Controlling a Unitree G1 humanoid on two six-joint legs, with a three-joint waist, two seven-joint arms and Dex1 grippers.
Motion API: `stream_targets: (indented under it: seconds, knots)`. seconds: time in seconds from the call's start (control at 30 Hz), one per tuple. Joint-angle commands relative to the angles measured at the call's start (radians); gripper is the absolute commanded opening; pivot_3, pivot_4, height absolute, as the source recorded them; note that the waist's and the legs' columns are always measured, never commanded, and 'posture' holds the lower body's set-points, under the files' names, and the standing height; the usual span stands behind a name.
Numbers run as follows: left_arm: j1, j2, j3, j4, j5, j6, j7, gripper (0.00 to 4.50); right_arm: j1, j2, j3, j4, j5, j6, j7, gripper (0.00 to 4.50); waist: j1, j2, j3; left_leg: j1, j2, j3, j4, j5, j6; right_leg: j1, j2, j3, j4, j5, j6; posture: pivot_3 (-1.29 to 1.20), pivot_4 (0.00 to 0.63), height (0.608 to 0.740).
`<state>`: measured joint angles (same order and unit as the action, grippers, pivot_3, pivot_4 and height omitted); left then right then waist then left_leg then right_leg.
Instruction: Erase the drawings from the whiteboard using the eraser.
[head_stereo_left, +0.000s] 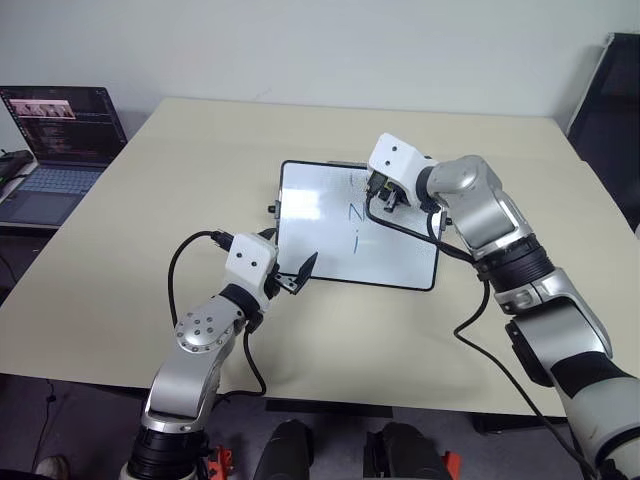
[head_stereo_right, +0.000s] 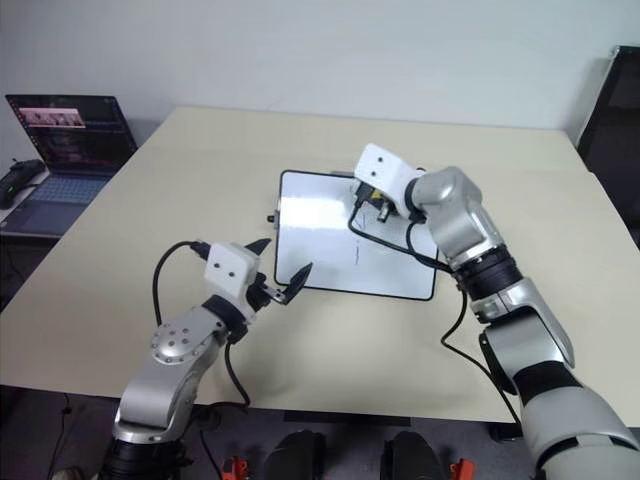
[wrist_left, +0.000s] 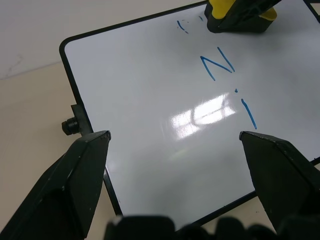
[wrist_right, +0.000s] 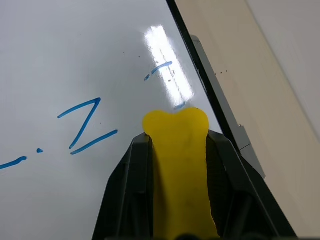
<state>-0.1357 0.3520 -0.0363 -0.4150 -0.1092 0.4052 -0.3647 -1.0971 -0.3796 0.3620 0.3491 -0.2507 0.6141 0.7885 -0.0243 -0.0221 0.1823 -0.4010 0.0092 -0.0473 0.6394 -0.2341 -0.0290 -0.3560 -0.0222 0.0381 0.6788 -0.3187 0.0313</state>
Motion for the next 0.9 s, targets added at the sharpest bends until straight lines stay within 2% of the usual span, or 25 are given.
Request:
stream_targets:
  seconds: [0.03,0.13,0.27,0.67,0.9]
  knots:
    - [-0.015,0.005,0.004,-0.012,0.005,-0.019,-0.003,4.50,-0.047,0.026,-0.023,-0.064,0.028,0.071,0.019,1.08,-0.003,0.000,0.000,-0.001,0.000,0.000,-0.001,0.000,0.000,-0.001,0.000,0.001,0.000,0.000,0.000,0.00,0.150,0.740]
    - [-0.017,0.004,0.004,-0.010,0.005,-0.020,-0.002,4.50,-0.078,0.055,-0.019,-0.072,0.039,0.089,0.024,1.08,-0.007,0.000,0.000,-0.003,0.000,0.002,-0.005,0.000,0.000,-0.007,0.000,0.002,0.000,0.000,0.000,0.00,0.150,0.740]
    - [-0.019,0.002,0.002,-0.008,0.007,-0.021,0.000,4.50,-0.121,0.082,-0.014,-0.023,0.048,0.057,0.018,1.08,-0.008,0.001,0.001,-0.018,0.001,0.003,-0.006,0.002,-0.003,-0.024,0.001,0.002,0.002,0.000,-0.001,0.00,0.150,0.740]
    - [-0.011,0.000,0.005,-0.011,0.009,-0.024,0.007,4.50,-0.190,0.166,0.000,0.154,0.037,-0.076,-0.018,1.08,-0.007,0.001,0.001,-0.018,0.001,0.005,-0.009,0.002,-0.004,-0.025,0.000,0.002,0.001,0.000,-0.001,0.00,0.150,0.740]
    - [-0.005,-0.007,0.001,-0.017,0.014,-0.023,0.013,4.50,-0.195,0.154,0.031,0.319,-0.005,-0.210,-0.047,1.08,-0.007,0.001,0.000,-0.017,0.001,0.005,-0.008,0.002,-0.004,-0.024,0.000,0.002,0.002,0.000,-0.001,0.00,0.150,0.740]
